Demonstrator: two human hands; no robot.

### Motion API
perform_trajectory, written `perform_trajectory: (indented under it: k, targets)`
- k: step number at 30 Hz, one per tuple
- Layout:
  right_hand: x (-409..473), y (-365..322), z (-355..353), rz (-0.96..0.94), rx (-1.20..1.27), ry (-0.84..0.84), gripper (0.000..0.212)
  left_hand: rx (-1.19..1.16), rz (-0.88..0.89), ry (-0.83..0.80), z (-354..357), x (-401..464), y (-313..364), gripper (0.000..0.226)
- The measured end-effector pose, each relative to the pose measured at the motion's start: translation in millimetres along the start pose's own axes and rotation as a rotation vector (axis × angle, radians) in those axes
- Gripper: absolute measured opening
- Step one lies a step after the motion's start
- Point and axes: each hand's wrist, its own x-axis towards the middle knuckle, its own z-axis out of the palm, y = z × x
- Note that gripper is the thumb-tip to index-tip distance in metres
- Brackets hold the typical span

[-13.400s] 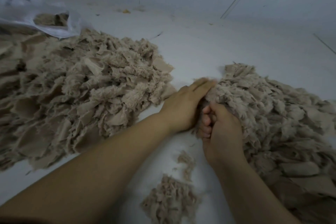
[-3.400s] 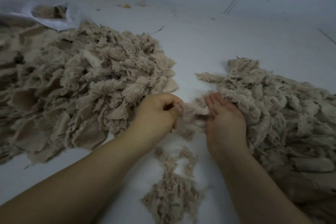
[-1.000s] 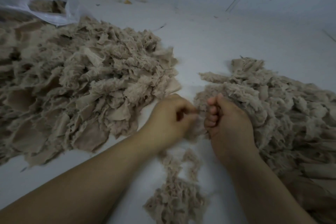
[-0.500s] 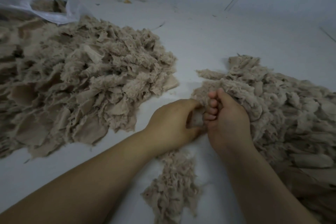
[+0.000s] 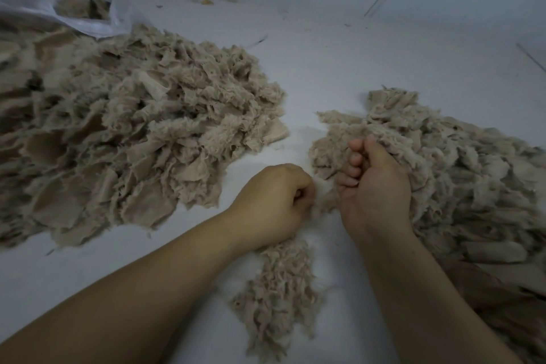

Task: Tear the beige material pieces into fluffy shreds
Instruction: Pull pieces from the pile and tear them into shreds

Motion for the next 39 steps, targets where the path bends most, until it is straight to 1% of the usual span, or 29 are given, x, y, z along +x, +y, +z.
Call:
perform_trajectory:
  k: [3,5,8,11,14,18,20,22,23,24,25,26,28,29,32,34,36,39]
  targets:
    - [2.9,2.2,-0.6,0.048,-0.003,0.044,0.036,0.071,-0.025,-0.085,-10.5,-9.1,-6.2,0.012]
    - [4.7,4.1,0.7,0.11,0.015,0.069,0.033,0.091,-0.041,-0.104,-15.6,-10.6,-8.9,0.013]
    - [7.1,5.0,1.4,0.172,0.061,0.089,0.031,0.099,-0.065,-0.099,-17.8,-7.6,-7.7,0.013]
    - [8.3,5.0,1.2,0.206,0.122,0.083,0.036,0.111,-0.095,-0.066,-14.4,-3.4,-4.5,0.015]
    - [9.7,5.1,0.6,0.222,0.163,0.088,0.039,0.139,-0.063,-0.036,-8.6,4.2,1.5,0.006]
    - [12.1,6.3,-0.2,0.23,0.155,0.08,0.038,0.211,-0.079,0.072,0.7,24.0,1.9,0.029]
    - [12.7,6.9,0.3,0.232,0.154,0.084,0.037,0.272,-0.078,0.079,4.3,39.8,2.4,0.038]
    - [12.4,6.8,1.0,0.234,0.156,0.088,0.037,0.297,-0.099,0.047,6.4,58.6,-0.6,0.049]
    - [12.1,6.6,1.5,0.234,0.157,0.087,0.037,0.303,-0.131,0.005,6.1,67.4,-0.9,0.052]
    - [11.8,6.3,1.7,0.235,0.157,0.088,0.037,0.305,-0.134,-0.027,7.4,74.8,-1.7,0.048]
    - [11.3,5.6,1.8,0.239,0.155,0.093,0.036,0.308,-0.136,-0.046,7.6,79.3,-1.0,0.032]
    - [10.9,4.9,2.7,0.248,0.149,0.099,0.034,0.3,-0.124,-0.05,7.5,82.1,0.3,0.006]
    - [11.1,3.6,4.1,0.271,0.142,0.109,0.025,0.269,-0.063,-0.022,8.5,84.7,1.4,0.029]
    - [11.4,3.4,4.7,0.281,0.146,0.113,0.022,0.234,-0.039,-0.032,8.4,82.1,2.1,0.032]
    - [12.9,5.4,4.0,0.276,0.152,0.138,0.025,0.186,0.076,-0.033,9.4,61.7,1.2,0.023]
    - [13.5,7.2,2.5,0.262,0.127,0.152,0.027,0.123,0.116,-0.002,9.9,46.2,-2.7,0.024]
    - [13.3,8.5,2.2,0.25,0.113,0.167,0.029,0.051,0.112,0.044,6.6,30.2,-5.5,0.028]
    - [14.1,10.9,2.0,0.206,0.124,0.211,0.027,-0.036,0.027,0.071,0.5,11.5,-9.6,0.03]
